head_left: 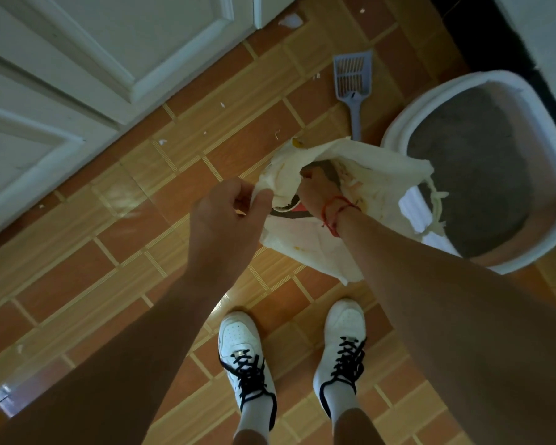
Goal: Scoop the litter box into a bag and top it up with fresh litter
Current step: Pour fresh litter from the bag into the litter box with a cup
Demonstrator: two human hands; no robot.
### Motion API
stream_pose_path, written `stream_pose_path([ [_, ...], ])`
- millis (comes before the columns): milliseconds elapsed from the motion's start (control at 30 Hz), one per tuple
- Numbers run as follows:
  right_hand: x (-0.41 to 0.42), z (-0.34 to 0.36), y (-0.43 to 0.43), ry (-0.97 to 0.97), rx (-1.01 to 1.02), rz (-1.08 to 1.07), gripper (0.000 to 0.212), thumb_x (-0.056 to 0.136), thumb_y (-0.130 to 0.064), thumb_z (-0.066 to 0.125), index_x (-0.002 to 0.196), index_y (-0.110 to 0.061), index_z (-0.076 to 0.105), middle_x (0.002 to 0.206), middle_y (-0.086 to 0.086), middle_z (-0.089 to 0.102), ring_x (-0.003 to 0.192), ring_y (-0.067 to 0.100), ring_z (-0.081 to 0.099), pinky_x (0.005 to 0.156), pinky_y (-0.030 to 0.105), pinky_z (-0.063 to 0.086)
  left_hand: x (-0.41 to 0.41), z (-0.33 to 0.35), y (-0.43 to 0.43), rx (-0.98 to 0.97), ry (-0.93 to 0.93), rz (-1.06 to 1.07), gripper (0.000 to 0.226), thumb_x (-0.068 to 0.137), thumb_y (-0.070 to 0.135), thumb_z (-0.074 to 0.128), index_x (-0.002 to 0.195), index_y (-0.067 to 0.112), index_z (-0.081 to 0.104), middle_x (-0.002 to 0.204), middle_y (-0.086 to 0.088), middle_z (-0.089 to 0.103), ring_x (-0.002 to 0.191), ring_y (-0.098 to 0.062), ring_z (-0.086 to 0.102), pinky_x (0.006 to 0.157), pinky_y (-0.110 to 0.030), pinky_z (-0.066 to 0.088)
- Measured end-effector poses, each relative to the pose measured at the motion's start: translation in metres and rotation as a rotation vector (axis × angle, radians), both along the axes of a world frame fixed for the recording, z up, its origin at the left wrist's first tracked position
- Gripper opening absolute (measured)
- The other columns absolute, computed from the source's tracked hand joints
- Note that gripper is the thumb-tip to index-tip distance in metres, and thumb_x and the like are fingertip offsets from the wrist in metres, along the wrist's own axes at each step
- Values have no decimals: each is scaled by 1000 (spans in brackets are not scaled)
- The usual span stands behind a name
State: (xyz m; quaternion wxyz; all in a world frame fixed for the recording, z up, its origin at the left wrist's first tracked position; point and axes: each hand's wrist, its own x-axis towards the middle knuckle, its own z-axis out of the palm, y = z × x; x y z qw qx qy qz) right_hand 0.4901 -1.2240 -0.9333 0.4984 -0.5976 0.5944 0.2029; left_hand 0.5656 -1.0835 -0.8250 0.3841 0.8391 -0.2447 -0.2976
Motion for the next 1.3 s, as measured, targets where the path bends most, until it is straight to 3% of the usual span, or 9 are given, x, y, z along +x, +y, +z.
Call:
stream_pose_path([
  [100,-19,-37,-12,-79,-13,-90,32,67,-34,46,94,-21,59,106,10,57,98,29,59,93,50,50,-4,9,-2,19,12,5,14,94,24,63,83,17,65,72,15,61,68,8,60,54,-7,41],
  [233,-14,54,-11,-101,66,-90,40,91,-12,45,131,-9,50,120,10,54,98,20,50,78,31,49,-13,18,-2,68,31,19,15,94,27,61,85,16,66,76,12,63,76,1,59,57,-9,43],
  [333,-25,75,-18,-136,83,-113,40,94,-7,44,134,-5,47,126,15,55,94,21,50,58,23,47,-23,31,-2,106,40,63,15,94,26,61,85,14,63,76,7,61,68,-8,55,58,-11,41],
  [433,-37,109,-17,-188,84,-171,37,92,-5,43,128,-9,50,112,11,55,104,29,56,76,35,57,-30,42,-5,155,103,145,14,92,25,63,83,15,61,74,4,60,66,-9,53,54,-11,40],
  [567,-56,147,-16,-270,118,-227,32,83,-5,46,112,-20,50,104,6,56,111,35,55,93,55,50,-40,56,-9,164,196,254,13,90,24,63,80,20,59,84,-7,70,79,-25,65,61,-34,49],
  [700,-73,178,-21,-391,118,-284,29,85,0,45,101,-22,55,99,2,57,103,27,57,88,46,54,-49,69,-19,199,227,235,15,91,21,61,77,22,57,85,-4,73,84,-24,68,68,-40,54],
  [833,-88,196,-30,-432,72,-326,27,88,-2,45,109,-18,52,103,7,55,89,21,58,61,23,51,-54,69,-25,233,270,252,7,87,18,66,81,16,63,79,0,74,82,-19,68,72,-39,53],
  [1100,-111,216,-51,-502,97,-399,28,90,-3,44,113,-18,49,98,1,53,93,23,58,83,40,54,-70,73,-39,298,244,211,15,83,5,68,98,8,69,82,-1,67,74,-14,61,59,-24,45],
  [1300,-131,219,-68,-539,134,-568,29,90,-5,45,113,-20,52,113,12,57,100,30,62,71,34,54,-80,68,-43,364,197,150,15,86,2,61,96,5,71,83,-7,69,67,-11,59,59,-26,48],
])
